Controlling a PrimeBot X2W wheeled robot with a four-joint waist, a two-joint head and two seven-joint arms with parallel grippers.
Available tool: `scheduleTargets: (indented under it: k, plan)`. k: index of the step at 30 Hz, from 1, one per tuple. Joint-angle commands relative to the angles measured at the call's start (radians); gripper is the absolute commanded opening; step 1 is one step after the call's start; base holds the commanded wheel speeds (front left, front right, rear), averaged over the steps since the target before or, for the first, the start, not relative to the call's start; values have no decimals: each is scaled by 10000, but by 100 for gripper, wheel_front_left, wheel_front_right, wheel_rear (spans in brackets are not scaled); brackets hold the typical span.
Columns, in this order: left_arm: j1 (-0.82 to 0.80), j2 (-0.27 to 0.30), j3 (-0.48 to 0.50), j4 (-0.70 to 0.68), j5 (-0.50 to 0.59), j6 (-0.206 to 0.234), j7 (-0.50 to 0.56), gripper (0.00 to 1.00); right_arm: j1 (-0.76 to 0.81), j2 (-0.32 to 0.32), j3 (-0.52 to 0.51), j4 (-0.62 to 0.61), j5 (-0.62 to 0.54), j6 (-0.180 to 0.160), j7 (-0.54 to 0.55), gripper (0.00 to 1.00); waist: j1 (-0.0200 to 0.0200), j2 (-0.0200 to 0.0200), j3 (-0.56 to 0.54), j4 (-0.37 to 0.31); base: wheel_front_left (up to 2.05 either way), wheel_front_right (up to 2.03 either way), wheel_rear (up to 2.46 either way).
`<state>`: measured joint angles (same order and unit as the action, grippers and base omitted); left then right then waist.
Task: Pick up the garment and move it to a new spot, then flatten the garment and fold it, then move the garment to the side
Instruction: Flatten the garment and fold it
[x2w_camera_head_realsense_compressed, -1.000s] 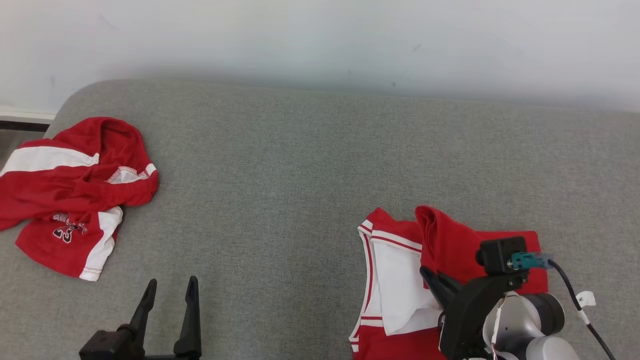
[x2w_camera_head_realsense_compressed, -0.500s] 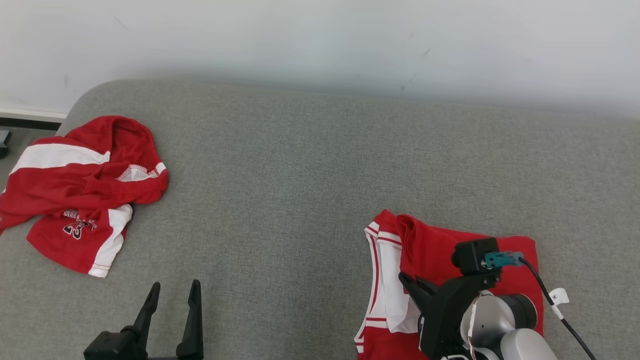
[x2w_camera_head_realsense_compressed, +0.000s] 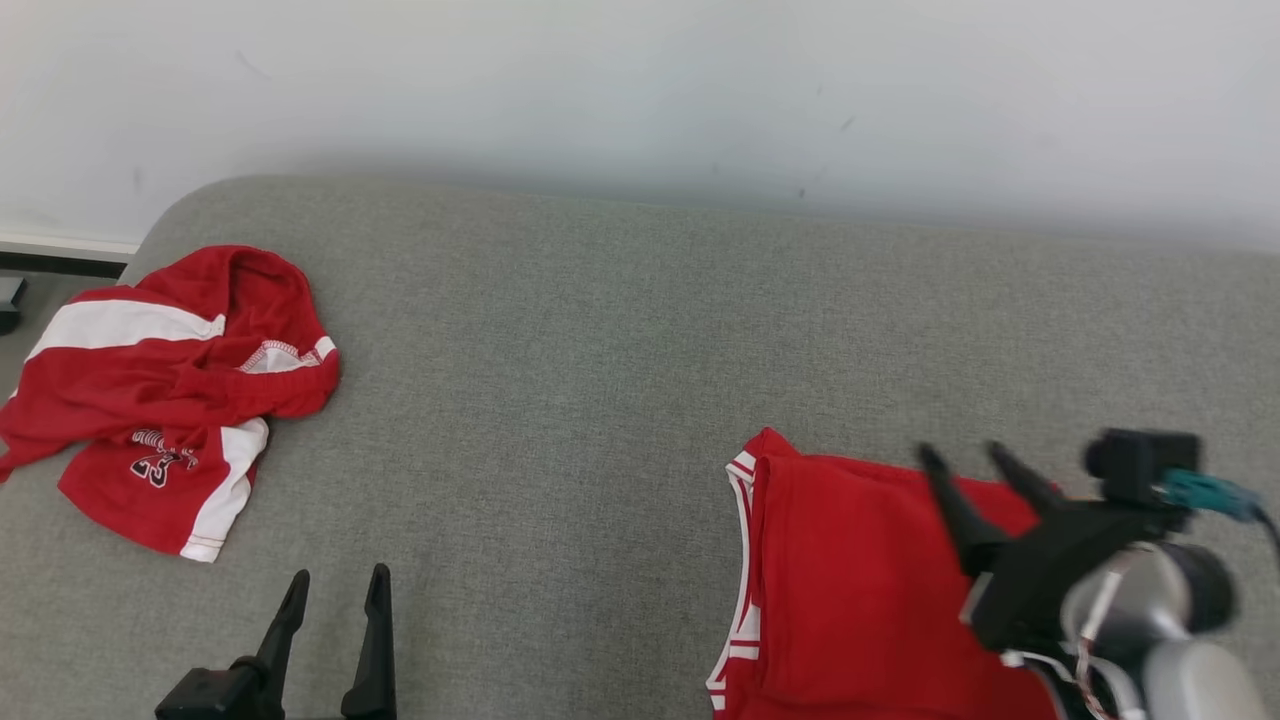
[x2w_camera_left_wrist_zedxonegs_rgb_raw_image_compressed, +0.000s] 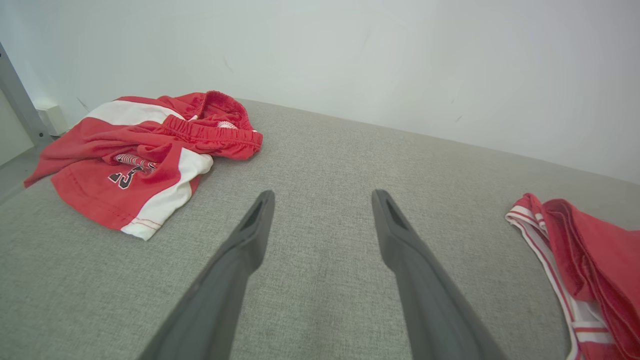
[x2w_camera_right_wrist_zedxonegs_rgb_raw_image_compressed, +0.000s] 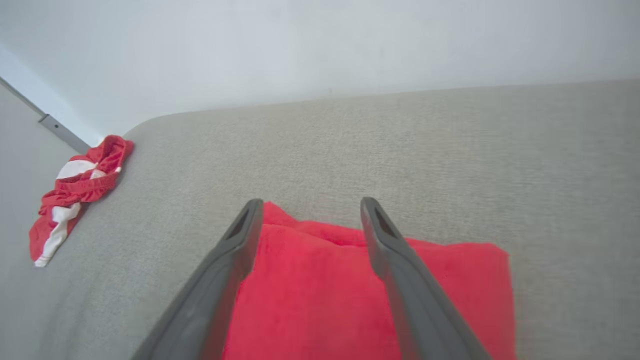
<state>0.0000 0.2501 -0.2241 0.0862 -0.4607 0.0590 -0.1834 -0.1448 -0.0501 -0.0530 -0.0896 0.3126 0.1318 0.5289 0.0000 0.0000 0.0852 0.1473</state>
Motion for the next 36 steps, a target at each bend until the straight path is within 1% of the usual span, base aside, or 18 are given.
scheduleTargets:
  k: [1, 2, 4, 6, 7, 9, 12, 14, 16, 21, 23, 24, 26, 30, 33, 36]
  plan:
    - [111, 4, 17, -33, -38, 19, -65, 100, 262, -1, -271, -151, -228, -22, 37, 100, 0, 0, 1, -17, 0, 0, 0]
    - [113, -4, 15, -40, -40, 26, -86, 100, 422, 0, -531, -312, -458, -22, 66, 100, 0, 0, 4, -31, 0, 0, 0]
    - [88, -41, -10, -41, -42, 37, -101, 100, 782, 9, -735, -616, -1248, -20, 30, 100, 0, 0, 34, -51, 0, 0, 0]
    - [37, -62, -35, -12, -48, 38, -124, 100, 1252, -10, -1076, -627, -1613, -20, -13, 100, 0, 0, 66, -72, 0, 0, 0]
    - [14, -78, -47, 0, -58, 40, -147, 100, 1462, -2, -1055, -614, -1734, -21, -68, 100, 0, 0, 80, -83, 0, 0, 0]
    - [-22, -81, -33, 34, -83, 45, -186, 100, 1728, -1, -1143, -462, -1611, -21, -233, 100, 0, 0, 116, -119, 0, 0, 0]
    - [-78, -104, -36, 116, -119, 52, -209, 100, 2033, 1, -979, -106, -1520, -21, -614, 100, 0, 0, 134, -164, 0, 0, 0]
    - [-101, -113, -30, 148, -89, 76, -298, 100, 2110, -7, -916, 131, -1658, -21, -1081, 100, 0, 0, 65, -188, 0, 0, 0]
    - [-144, -159, -5, 164, -8, 74, -418, 100, 2062, -22, -1194, 439, -1358, -21, -1872, 100, 0, 0, -46, -211, 0, 0, 0]
    - [74, -257, 87, 197, 195, -39, -740, 100, 1910, -7, -1640, 1289, -1306, -21, -4054, 100, 0, 0, -481, -361, 0, 0, 0]
    - [205, -349, 149, 176, 239, -105, -789, 100, 1898, -1, -1746, 1624, -1380, -21, -4721, 100, 0, 0, -688, -448, 0, 0, 0]
    - [205, -349, 149, 176, 239, -105, -789, 100, 1898, -1, -1746, 1624, -1380, -21, -4721, 100, 0, 0, -688, -448, 0, 0, 0]
    - [302, -414, 197, 198, 349, -181, -814, 100, 1809, 0, -1806, 1914, -1461, -21, -5202, 100, 0, 0, -882, -545, 0, 0, 0]
    - [468, -644, 449, 199, 579, -303, -833, 100, 1665, -2, -1715, 2198, -1909, -21, -5832, 100, 0, 0, -1121, -737, 0, 0, 0]
    - [649, -814, 663, 274, 730, -436, -816, 100, 1641, 4, -1268, 2258, -2309, -21, -6159, 100, 0, 0, -1248, -888, 0, 0, 0]
    - [721, -969, 839, 492, 834, -659, -817, 100, 1573, -14, -834, 2399, -2544, -22, -6303, 100, 0, 0, -1342, -1057, 0, 0, 0]
